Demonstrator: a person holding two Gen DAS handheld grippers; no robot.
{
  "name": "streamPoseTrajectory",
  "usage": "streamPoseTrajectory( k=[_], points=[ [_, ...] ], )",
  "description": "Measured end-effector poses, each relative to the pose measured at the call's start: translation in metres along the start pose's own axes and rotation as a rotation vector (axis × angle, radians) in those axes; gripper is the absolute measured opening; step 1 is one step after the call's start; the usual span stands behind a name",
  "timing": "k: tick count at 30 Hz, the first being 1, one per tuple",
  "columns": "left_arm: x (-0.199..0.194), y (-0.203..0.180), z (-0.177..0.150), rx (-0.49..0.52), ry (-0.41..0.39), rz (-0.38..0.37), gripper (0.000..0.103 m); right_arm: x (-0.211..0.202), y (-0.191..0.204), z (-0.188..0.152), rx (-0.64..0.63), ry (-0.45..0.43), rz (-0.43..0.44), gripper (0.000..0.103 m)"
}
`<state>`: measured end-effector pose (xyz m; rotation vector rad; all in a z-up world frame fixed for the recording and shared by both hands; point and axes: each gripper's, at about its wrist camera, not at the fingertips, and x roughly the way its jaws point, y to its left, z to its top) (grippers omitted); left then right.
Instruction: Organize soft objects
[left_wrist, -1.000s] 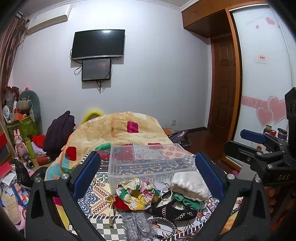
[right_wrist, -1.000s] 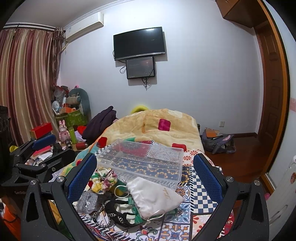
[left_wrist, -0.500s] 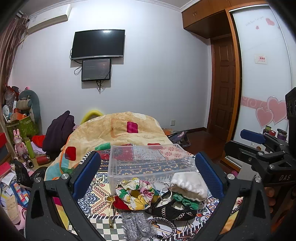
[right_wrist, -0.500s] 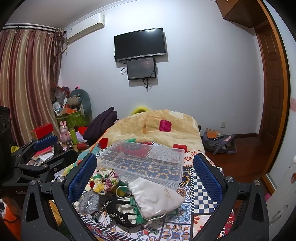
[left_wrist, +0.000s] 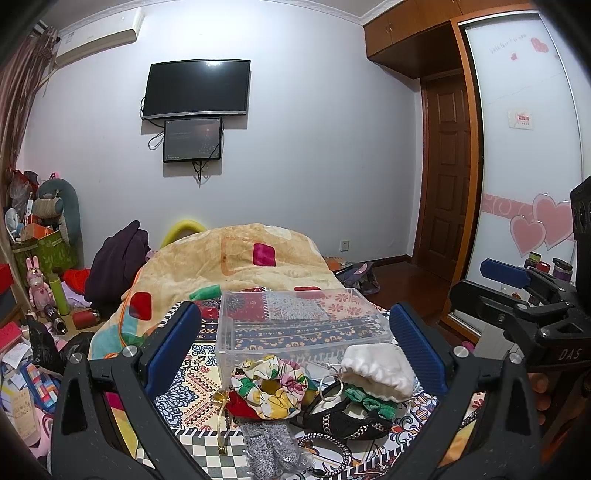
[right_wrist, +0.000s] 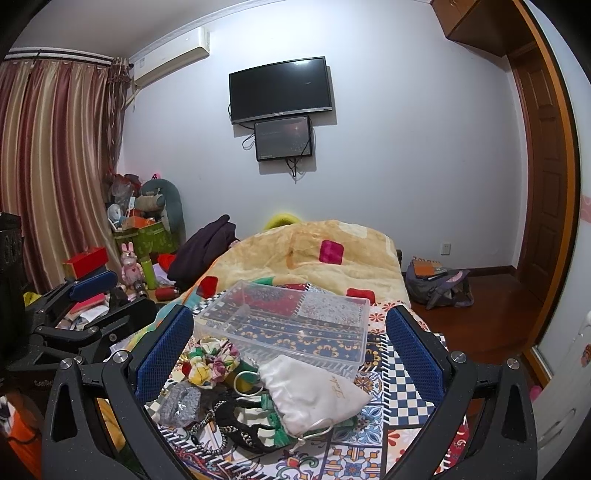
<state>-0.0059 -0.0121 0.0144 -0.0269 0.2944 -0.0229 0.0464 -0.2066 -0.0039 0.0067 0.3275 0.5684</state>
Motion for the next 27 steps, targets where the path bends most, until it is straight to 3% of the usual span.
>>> streamPoseTrajectory(
  k=[27],
  points=[
    [-0.0015, 0.0003, -0.0033, 0.000, 0.005, -0.011, 0.103, -0.0024, -0.0035, 0.0003, 0.006, -0.011, 0.005, 0.103]
  ],
)
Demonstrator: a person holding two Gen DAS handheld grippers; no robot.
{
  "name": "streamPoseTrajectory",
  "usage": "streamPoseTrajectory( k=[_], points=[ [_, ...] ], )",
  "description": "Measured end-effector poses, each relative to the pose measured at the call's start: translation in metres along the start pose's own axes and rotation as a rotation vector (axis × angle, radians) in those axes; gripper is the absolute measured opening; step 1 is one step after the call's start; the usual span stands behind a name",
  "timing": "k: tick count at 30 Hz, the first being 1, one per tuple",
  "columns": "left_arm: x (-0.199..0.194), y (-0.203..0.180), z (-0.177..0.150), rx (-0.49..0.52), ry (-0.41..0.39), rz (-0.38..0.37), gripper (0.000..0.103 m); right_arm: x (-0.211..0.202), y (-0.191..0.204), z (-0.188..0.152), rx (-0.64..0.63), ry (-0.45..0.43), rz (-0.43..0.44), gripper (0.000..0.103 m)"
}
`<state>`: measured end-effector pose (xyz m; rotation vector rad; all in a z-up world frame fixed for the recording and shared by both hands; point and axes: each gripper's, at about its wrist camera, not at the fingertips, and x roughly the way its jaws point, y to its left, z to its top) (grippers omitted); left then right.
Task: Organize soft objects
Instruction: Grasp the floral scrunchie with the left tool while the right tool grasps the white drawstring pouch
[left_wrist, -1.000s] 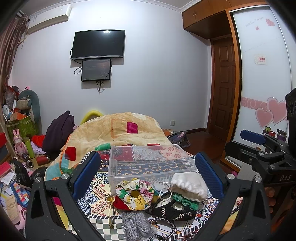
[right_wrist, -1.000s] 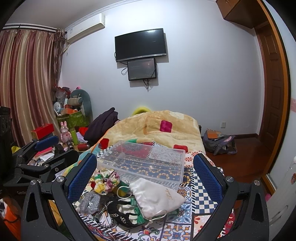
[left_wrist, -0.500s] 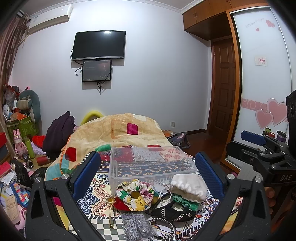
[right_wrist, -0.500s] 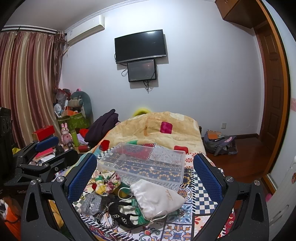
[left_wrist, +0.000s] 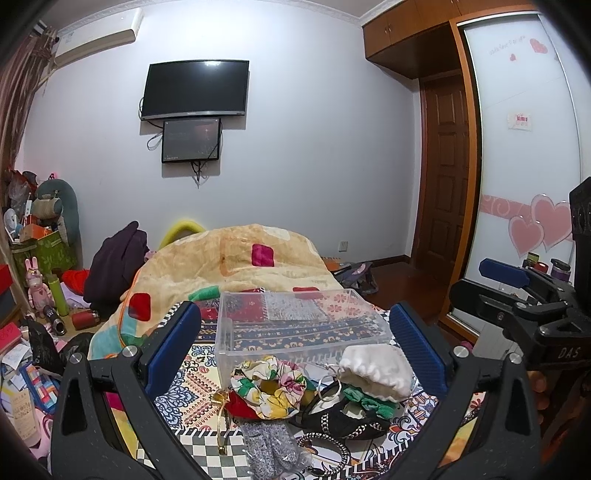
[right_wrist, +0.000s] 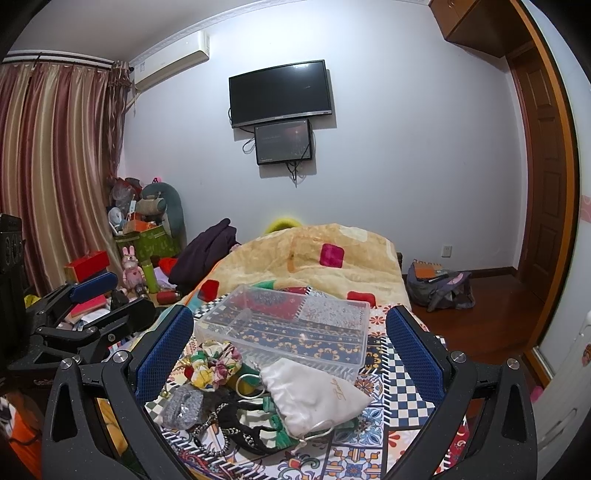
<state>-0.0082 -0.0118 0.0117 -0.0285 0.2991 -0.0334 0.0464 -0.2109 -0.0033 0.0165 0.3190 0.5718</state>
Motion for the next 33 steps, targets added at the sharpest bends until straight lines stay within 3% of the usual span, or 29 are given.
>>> streamPoseTrajectory(
  k=[5, 16, 20, 23, 29, 33],
  points=[
    [0.021, 0.004, -0.011, -0.005, 0.084, -0.027, 0.103, 0.010, -0.004, -0.005, -0.008, 0.042, -0.009, 0.103],
    [0.081, 0.036, -0.053, -0.083, 0.252, 0.011, 0.103, 0.059, -0.025, -0.042, 0.018, 0.256, 0.009, 0.103],
    [0.092, 0.040, -0.059, -0.092, 0.277, -0.020, 0.085, 0.069, -0.029, -0.052, 0.019, 0.310, 0.030, 0.103],
    [0.101, 0.038, -0.065, -0.092, 0.295, -0.039, 0.079, 0.078, -0.031, -0.057, 0.022, 0.343, 0.050, 0.102],
    [0.121, 0.037, -0.082, -0.072, 0.365, -0.044, 0.071, 0.094, -0.026, -0.066, 0.004, 0.408, 0.075, 0.088],
    [0.124, 0.037, -0.082, -0.071, 0.370, -0.059, 0.068, 0.103, -0.022, -0.074, -0.014, 0.461, 0.081, 0.066]
  ],
)
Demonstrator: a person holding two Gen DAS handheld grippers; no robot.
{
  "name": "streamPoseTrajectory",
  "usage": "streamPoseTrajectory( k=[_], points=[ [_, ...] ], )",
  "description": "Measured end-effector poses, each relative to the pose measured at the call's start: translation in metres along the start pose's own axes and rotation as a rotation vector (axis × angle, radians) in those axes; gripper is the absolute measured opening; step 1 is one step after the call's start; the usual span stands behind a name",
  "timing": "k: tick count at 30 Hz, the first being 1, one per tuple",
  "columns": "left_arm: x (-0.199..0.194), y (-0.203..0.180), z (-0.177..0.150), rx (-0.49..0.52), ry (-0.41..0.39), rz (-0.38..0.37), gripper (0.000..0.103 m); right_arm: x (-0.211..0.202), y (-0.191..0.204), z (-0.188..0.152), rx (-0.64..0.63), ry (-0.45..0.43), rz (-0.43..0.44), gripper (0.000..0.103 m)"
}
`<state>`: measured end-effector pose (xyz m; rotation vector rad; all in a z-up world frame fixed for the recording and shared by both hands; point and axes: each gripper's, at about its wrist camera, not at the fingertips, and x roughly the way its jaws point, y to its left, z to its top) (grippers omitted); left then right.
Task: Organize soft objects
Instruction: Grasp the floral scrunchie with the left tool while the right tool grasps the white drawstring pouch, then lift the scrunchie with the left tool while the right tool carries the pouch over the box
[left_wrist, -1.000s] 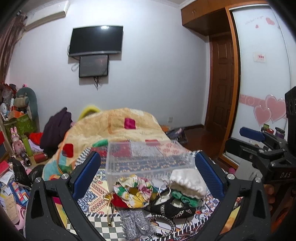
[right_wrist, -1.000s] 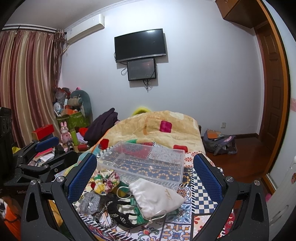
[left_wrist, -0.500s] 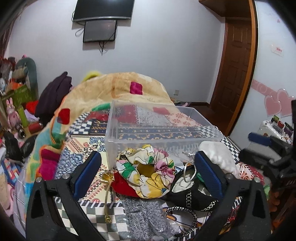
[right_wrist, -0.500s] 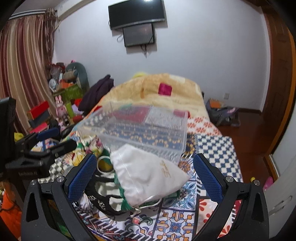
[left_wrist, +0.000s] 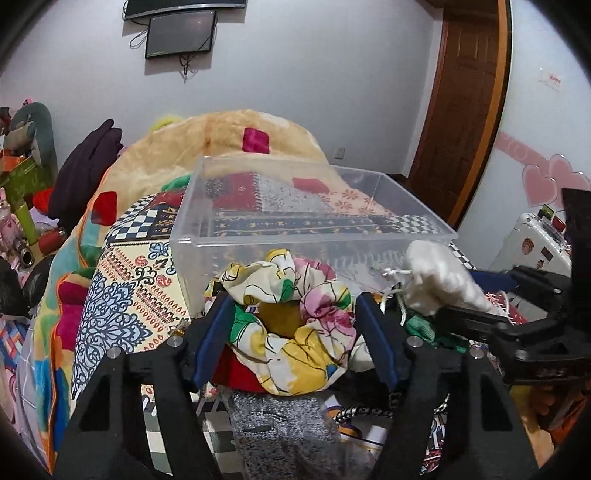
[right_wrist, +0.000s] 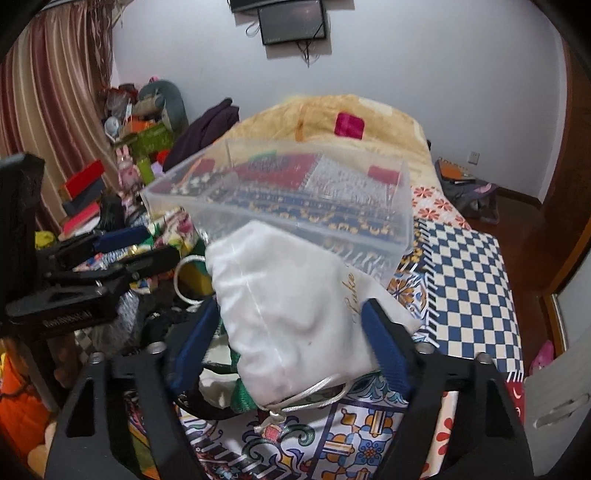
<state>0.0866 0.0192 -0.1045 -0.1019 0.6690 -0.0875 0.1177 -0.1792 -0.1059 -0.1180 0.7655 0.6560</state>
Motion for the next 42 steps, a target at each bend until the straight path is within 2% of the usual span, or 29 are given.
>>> streamPoseTrajectory(
  k=[1, 3, 5, 10, 12, 21, 29, 36, 42],
  points=[
    [0.001, 0.000, 0.000, 0.003, 0.006, 0.000, 0.064, 0.001, 0.000, -0.001, -0.001, 0.010, 0.004, 0.060],
    [0.006, -0.001, -0.001, 0.009, 0.028, -0.006, 0.050, 0.000, -0.002, -0.002, 0.004, 0.006, 0.016, 0.052],
    [0.010, -0.002, -0.001, 0.013, 0.051, -0.017, 0.030, -0.003, -0.003, -0.002, 0.008, -0.005, 0.022, 0.043],
    [0.007, -0.006, -0.005, 0.021, 0.044, -0.017, 0.015, -0.007, -0.005, -0.002, 0.015, -0.024, 0.042, 0.024],
    [0.005, -0.006, -0.005, 0.017, 0.041, -0.024, 0.009, -0.009, -0.004, -0.001, 0.019, -0.031, 0.048, 0.020],
    [-0.034, -0.019, 0.002, 0.048, -0.049, -0.039, 0.007, -0.032, -0.005, 0.006, 0.051, -0.113, 0.079, 0.015],
    [-0.066, -0.014, 0.028, 0.027, -0.141, -0.055, 0.007, -0.059, -0.011, 0.026, 0.073, -0.202, 0.076, 0.015],
    [-0.061, -0.012, 0.045, 0.016, -0.113, -0.129, 0.007, -0.059, -0.017, 0.041, 0.086, -0.211, 0.106, 0.015],
    [-0.051, -0.016, 0.040, -0.004, -0.074, -0.213, 0.007, -0.028, -0.001, 0.039, 0.043, -0.125, 0.144, 0.015]
  ],
)
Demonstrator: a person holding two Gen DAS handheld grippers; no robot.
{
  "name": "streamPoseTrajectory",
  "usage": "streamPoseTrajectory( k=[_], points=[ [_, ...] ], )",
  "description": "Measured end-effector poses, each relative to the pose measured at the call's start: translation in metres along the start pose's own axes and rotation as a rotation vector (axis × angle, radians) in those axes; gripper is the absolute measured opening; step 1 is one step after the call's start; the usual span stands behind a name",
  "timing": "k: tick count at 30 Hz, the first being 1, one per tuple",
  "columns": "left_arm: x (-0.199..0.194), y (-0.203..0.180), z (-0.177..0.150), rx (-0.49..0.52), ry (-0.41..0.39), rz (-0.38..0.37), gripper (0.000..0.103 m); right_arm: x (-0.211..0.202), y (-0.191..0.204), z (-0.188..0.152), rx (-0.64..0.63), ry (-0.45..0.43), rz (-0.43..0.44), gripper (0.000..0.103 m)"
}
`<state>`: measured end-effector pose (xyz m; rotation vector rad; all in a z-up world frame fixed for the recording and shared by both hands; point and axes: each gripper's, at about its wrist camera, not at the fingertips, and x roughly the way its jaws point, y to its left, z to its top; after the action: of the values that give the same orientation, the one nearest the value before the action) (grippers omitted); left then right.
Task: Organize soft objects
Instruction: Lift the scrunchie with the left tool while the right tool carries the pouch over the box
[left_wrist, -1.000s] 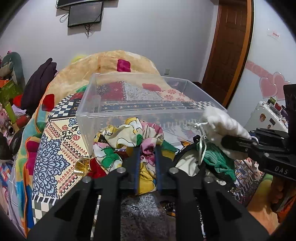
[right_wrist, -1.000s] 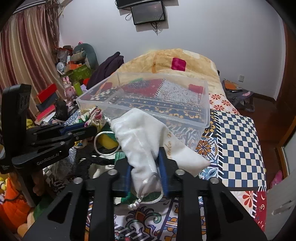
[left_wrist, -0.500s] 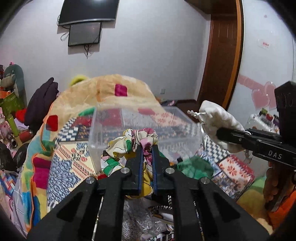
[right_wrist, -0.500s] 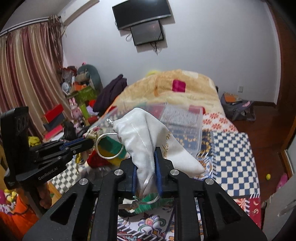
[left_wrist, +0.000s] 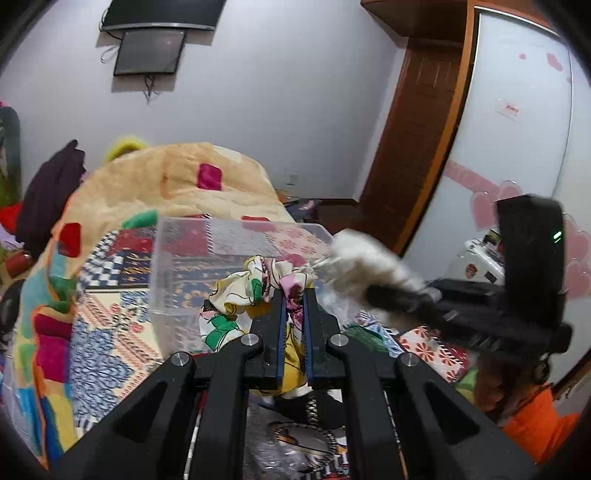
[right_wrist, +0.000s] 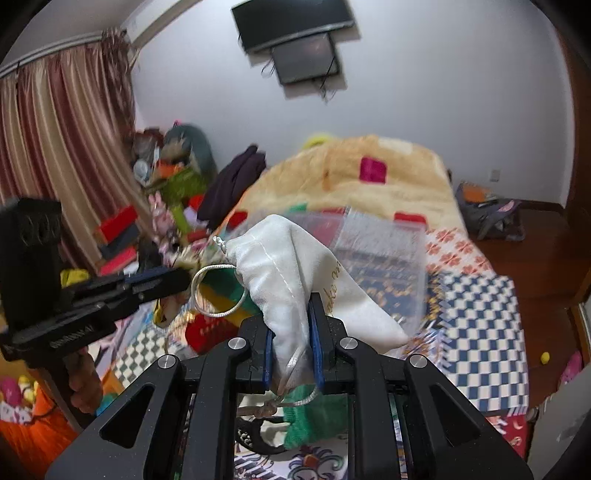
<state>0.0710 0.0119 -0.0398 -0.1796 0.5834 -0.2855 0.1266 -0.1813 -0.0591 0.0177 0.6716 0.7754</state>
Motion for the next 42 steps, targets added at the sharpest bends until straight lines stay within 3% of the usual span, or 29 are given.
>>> streamPoseTrajectory(
  k=[10, 15, 21, 29, 35, 42],
  points=[
    [-0.013, 0.005, 0.006, -0.035, -0.032, -0.002, 0.007, 0.045, 0.011, -0.029, -0.091, 0.185, -0.002, 0.015],
    [-0.013, 0.008, 0.011, -0.007, -0.036, 0.053, 0.007, 0.031, 0.005, -0.022, -0.056, 0.140, -0.010, 0.015],
    [-0.005, 0.014, 0.027, 0.027, -0.054, 0.103, 0.007, 0.002, -0.008, 0.003, -0.011, 0.019, -0.056, 0.015],
    [0.027, 0.032, 0.046, 0.031, 0.001, 0.133, 0.007, -0.002, -0.022, 0.042, 0.008, -0.055, -0.116, 0.015],
    [0.061, 0.040, 0.057, 0.056, 0.067, 0.148, 0.007, 0.027, -0.027, 0.052, -0.008, -0.017, -0.122, 0.015],
    [0.101, 0.049, 0.040, 0.052, 0.177, 0.123, 0.007, 0.063, -0.036, 0.041, 0.005, 0.082, -0.113, 0.015]
  ],
)
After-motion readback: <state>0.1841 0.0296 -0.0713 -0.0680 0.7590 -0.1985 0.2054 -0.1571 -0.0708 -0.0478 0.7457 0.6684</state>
